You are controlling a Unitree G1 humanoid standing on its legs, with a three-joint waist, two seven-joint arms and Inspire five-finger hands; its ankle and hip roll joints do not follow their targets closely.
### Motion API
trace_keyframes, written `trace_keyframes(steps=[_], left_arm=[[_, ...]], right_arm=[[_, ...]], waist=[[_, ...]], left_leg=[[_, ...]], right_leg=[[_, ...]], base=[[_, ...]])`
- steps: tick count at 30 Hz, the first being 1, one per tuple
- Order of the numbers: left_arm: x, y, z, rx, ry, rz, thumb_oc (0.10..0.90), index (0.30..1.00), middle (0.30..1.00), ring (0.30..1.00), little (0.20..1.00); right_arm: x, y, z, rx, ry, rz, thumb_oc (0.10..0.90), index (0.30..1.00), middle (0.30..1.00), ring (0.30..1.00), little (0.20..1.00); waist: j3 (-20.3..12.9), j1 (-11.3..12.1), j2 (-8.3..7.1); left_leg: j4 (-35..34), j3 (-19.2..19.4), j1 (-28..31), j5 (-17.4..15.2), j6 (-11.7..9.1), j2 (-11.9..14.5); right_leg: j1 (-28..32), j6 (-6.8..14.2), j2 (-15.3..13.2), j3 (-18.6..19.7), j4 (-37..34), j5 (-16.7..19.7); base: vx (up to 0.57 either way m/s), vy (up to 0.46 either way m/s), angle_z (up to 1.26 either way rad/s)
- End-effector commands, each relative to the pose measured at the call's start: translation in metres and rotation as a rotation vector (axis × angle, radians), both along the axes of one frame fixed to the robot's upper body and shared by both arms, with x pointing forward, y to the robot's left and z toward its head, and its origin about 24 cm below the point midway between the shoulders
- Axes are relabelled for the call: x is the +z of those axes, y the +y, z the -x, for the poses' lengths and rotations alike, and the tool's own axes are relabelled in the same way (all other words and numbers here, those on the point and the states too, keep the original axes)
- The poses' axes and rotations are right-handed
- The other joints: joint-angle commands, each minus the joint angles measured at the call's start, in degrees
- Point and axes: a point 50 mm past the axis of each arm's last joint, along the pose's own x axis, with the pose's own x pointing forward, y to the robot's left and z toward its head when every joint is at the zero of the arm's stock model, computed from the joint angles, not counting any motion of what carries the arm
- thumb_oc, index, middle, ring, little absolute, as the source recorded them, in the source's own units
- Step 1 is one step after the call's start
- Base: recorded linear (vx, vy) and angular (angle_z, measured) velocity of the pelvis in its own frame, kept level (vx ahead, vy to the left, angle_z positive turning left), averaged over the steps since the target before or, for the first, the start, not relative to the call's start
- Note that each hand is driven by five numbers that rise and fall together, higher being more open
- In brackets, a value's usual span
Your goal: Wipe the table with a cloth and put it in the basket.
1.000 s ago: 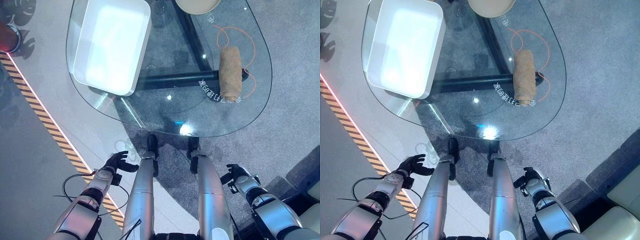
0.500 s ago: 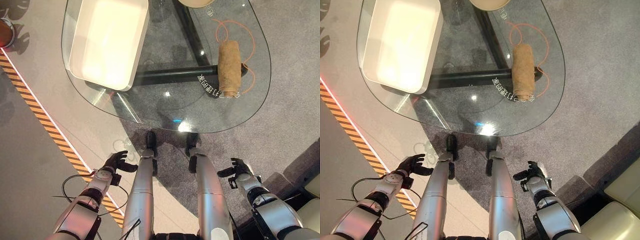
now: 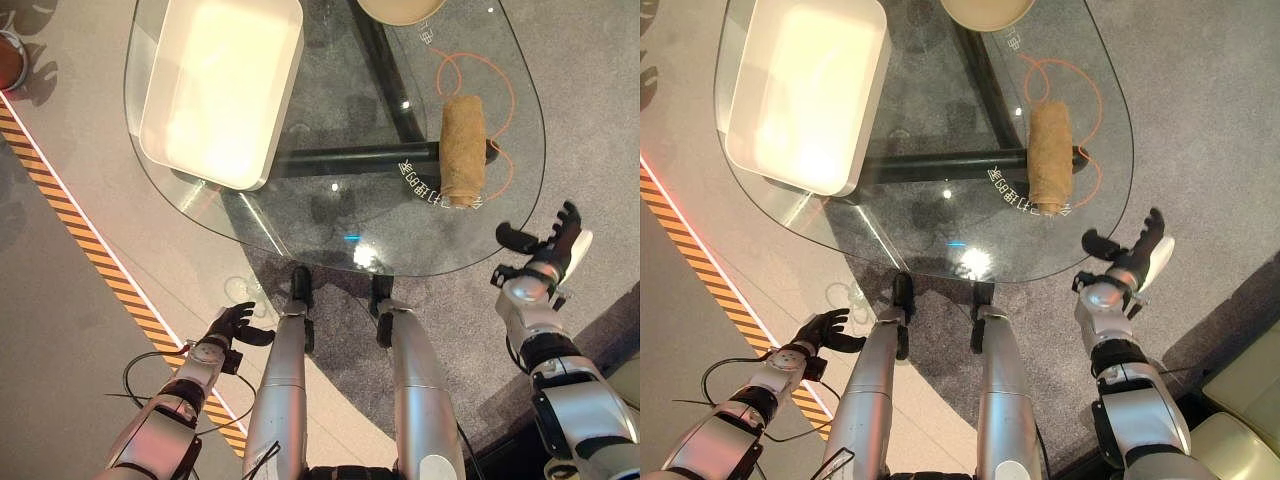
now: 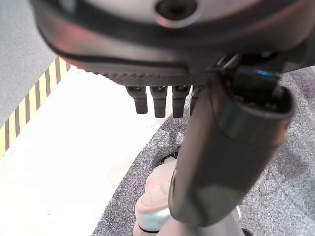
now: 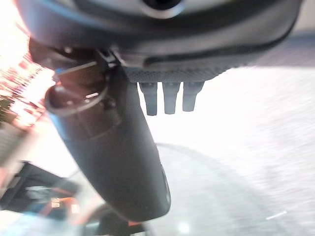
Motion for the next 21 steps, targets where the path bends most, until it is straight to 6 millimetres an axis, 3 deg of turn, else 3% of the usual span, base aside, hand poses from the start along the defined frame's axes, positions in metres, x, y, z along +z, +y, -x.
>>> trace_keyframes(steps=[1,4,9,14,21], left_arm=[[-0.024,0.018,0.035,0.062,0.095,-0.006,0.800,0.900,0.900,0.900,0.900],[-0.024,0.014,0.033,0.058,0.094,-0.001,0.800,0.900,0.900,0.900,0.900],[-0.024,0.010,0.032,0.052,0.090,0.005,0.800,0.900,0.900,0.900,0.900],[-0.023,0.006,0.030,0.050,0.086,0.012,0.800,0.900,0.900,0.900,0.900],[-0.024,0.001,0.029,0.043,0.084,0.014,0.800,0.900,0.900,0.900,0.900]], right_arm=[[0.032,-0.028,0.014,-0.164,-0.154,0.076,0.800,0.900,0.900,0.900,0.900],[0.061,-0.018,0.007,-0.173,-0.244,0.105,0.800,0.900,0.900,0.900,0.900],[0.086,-0.006,0.004,-0.175,-0.349,0.140,0.800,0.900,0.900,0.900,0.900],[0.115,0.018,-0.001,-0.103,-0.426,0.215,0.800,0.900,0.900,0.900,0.900],[0.130,0.051,-0.007,0.024,-0.426,0.292,0.800,0.900,0.900,0.900,0.900]], waist=[[-1.3,-0.1,0.34],[-1.3,-0.1,0.62],[-1.3,0.0,0.84],[-1.3,-0.2,0.93],[-1.3,-0.2,1.18]], left_leg=[[3.2,3.4,-0.3,-3.0,2.5,-2.5],[2.8,3.5,-0.2,-3.0,2.5,-2.6],[1.9,3.6,0.3,-2.9,2.3,-2.6],[0.8,3.9,1.1,-2.8,2.3,-2.6],[-0.3,4.3,2.1,-2.5,2.2,-2.8]], right_leg=[[2.8,-0.3,1.6,-2.0,0.4,-1.9],[2.8,-0.4,1.6,-1.9,0.2,-2.0],[3.1,-0.4,1.8,-1.7,-0.6,-2.2],[3.7,-0.4,2.0,-1.5,-1.4,-2.5],[4.5,-0.6,2.2,-1.2,-2.4,-2.5]], base=[[0.00,0.000,0.00],[0.00,0.010,0.00],[0.00,0.000,0.00],[0.00,0.008,-0.01],[0.00,0.000,0.00]])
